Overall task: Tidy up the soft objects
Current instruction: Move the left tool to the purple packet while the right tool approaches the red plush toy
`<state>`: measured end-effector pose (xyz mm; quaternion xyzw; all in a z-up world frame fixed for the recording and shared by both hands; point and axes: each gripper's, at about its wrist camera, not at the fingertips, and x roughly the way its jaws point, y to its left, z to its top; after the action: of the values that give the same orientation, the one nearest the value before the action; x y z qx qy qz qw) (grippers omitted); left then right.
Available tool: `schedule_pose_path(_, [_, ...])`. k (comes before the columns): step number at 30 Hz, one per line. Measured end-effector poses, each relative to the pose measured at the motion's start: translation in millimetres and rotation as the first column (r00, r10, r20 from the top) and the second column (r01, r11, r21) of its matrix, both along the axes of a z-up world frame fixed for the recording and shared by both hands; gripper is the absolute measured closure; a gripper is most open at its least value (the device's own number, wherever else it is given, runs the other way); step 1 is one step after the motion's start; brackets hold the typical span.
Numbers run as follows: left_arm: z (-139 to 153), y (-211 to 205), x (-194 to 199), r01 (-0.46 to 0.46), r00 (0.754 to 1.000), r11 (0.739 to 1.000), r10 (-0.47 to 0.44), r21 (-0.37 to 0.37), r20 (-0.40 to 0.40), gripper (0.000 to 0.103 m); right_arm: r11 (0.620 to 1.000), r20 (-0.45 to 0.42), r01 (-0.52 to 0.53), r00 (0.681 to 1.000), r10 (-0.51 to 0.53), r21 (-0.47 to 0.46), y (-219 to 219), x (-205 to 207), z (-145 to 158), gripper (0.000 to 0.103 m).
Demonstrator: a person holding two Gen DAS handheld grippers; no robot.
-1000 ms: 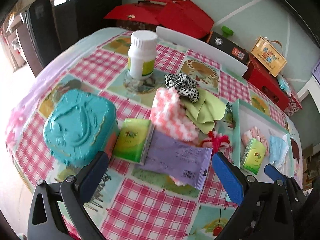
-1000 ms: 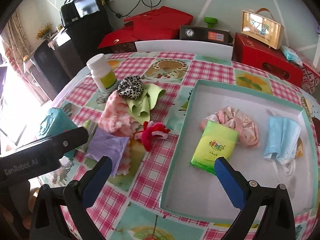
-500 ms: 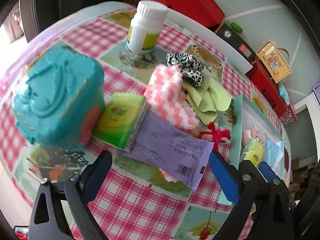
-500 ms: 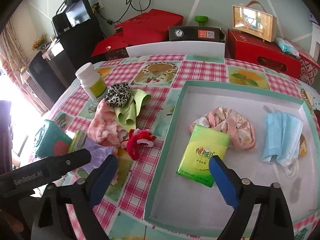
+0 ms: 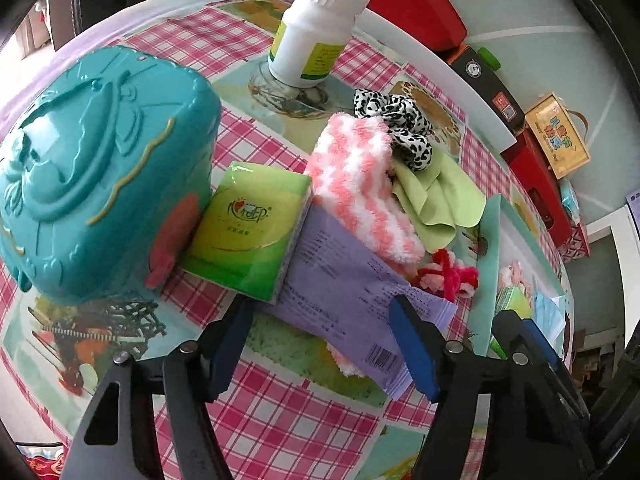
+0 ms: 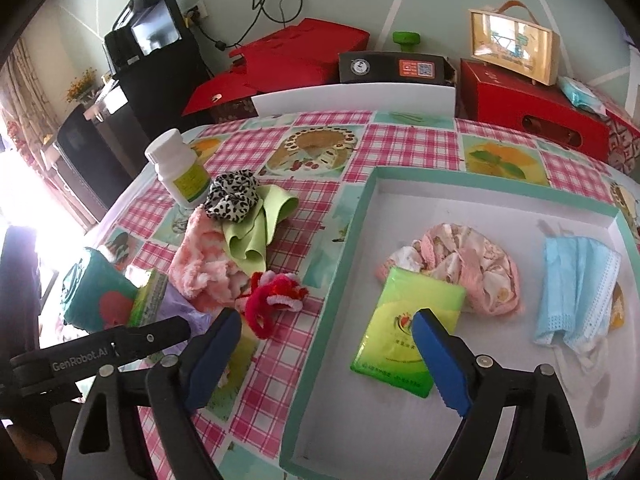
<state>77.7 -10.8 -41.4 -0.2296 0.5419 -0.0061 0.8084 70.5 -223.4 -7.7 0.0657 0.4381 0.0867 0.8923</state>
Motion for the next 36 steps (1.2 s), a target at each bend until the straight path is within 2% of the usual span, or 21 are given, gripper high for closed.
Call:
schedule_pose_path(2, [0.2, -1.5, -1.3, 0.001, 1.000, 1.000, -0.001, 0.000, 0.005, 0.037, 1.000, 0.005, -0.010, 1.000, 0.010, -0.002, 3.0, 1.5, 0.1, 0.014])
schedule_pose_path(8, [-2.0, 2.7, -3.5, -0.017, 1.000, 0.998, 0.018, -0.060, 0.007, 0.053, 1.000, 0.008, -0.029, 1.000, 0.029, -0.006, 9.3, 4.2, -0.8, 0.015])
schedule_pose_path(10, [-2.4, 6.4, -4.9, -0.032, 0.999, 0.997, 0.032, -0.074, 0.006, 0.063, 0.999, 0.007, -0.030, 1.000, 0.030, -0.010, 11.0, 4.8, -1.4, 0.015])
schedule_pose_path(13, [-4.9, 11.8, -6.0, -0.048, 0.999, 0.994, 0.048, -0.095, -0.001, 0.072, 0.999, 0.008, -0.033, 0.999, 0.033, -0.012, 12.2, 5.5, -1.8, 0.015])
schedule_pose_path(20, [-2.5, 11.9, -7.2, -0.040, 0.999, 0.993, 0.040, -0.109, -0.003, 0.072, 0.998, 0.007, -0.054, 0.999, 0.054, -0.018, 19.0, 7.0, -3.1, 0.016])
schedule_pose_path(23, [-1.7, 12.4, -6.9, -0.047, 0.999, 0.995, 0.047, -0.092, 0.000, 0.072, 0.998, 0.005, -0.067, 0.998, 0.067, -0.002, 21.1, 9.3, -3.2, 0.021])
schedule_pose_path(27, [-1.1, 17.3, -7.1, -0.072, 0.997, 0.995, 0.072, -0.076, -0.004, 0.072, 0.994, 0.009, -0.105, 0.994, 0.106, -0.012, 30.9, 15.8, -2.9, 0.032])
schedule_pose_path(29, [0.0, 18.7, -7.1, -0.078, 0.997, 0.995, 0.078, -0.055, -0.002, 0.072, 0.993, 0.015, -0.113, 0.993, 0.113, -0.038, 36.5, 18.0, -2.1, 0.032])
schedule_pose_path(31, [-0.1, 20.1, -7.0, -0.086, 0.996, 0.996, 0.086, -0.038, -0.004, 0.072, 0.992, 0.024, -0.124, 0.992, 0.125, -0.034, 39.3, 19.3, -0.2, 0.041])
schedule_pose_path(36, [-1.1, 26.2, -7.3, -0.103, 0.995, 0.994, 0.102, -0.039, -0.012, 0.072, 0.990, 0.038, -0.136, 0.990, 0.138, -0.048, 42.2, 20.7, 6.3, 0.043])
